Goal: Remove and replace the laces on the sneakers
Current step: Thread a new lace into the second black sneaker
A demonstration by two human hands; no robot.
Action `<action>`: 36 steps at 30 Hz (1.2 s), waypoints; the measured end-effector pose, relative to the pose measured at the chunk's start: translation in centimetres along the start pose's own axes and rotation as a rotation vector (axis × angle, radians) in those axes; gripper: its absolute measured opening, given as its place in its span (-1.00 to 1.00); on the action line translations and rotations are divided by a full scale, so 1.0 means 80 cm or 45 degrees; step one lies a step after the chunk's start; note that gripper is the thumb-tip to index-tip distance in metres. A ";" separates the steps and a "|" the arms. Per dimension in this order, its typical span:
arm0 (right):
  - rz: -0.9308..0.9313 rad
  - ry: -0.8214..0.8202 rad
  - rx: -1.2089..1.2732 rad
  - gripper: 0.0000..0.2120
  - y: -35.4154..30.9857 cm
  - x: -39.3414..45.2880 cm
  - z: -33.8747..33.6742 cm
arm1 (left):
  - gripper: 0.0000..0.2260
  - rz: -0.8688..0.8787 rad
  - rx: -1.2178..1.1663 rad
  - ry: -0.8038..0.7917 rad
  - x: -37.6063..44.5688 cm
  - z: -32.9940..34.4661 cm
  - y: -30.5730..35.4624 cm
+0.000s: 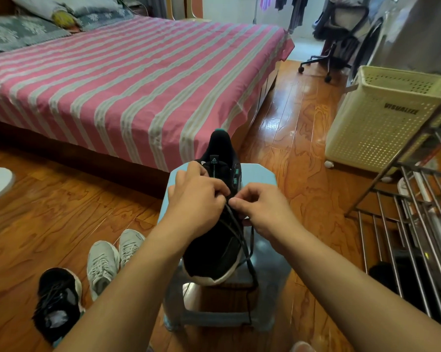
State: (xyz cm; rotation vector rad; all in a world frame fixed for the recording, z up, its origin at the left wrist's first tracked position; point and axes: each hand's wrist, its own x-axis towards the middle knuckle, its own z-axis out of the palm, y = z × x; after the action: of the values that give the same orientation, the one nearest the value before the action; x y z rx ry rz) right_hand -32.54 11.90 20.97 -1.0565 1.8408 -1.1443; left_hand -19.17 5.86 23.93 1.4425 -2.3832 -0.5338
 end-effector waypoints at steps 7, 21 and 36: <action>-0.337 0.113 -0.720 -0.80 -0.005 -0.027 -0.003 | -0.83 0.064 0.161 -0.013 0.001 0.000 -0.001; -0.026 -0.031 1.648 -0.69 -0.041 0.043 -0.153 | -0.79 0.116 -0.116 -0.041 0.000 0.007 -0.022; -0.696 -0.046 -0.694 -0.81 -0.007 0.015 -0.026 | -0.77 0.211 -0.227 0.296 -0.012 0.019 -0.020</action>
State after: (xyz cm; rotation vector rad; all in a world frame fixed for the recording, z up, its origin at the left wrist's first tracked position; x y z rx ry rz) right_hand -34.72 11.40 22.04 -1.9672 1.9414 -0.9043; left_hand -18.16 6.32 21.82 1.1516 -2.1861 -0.4933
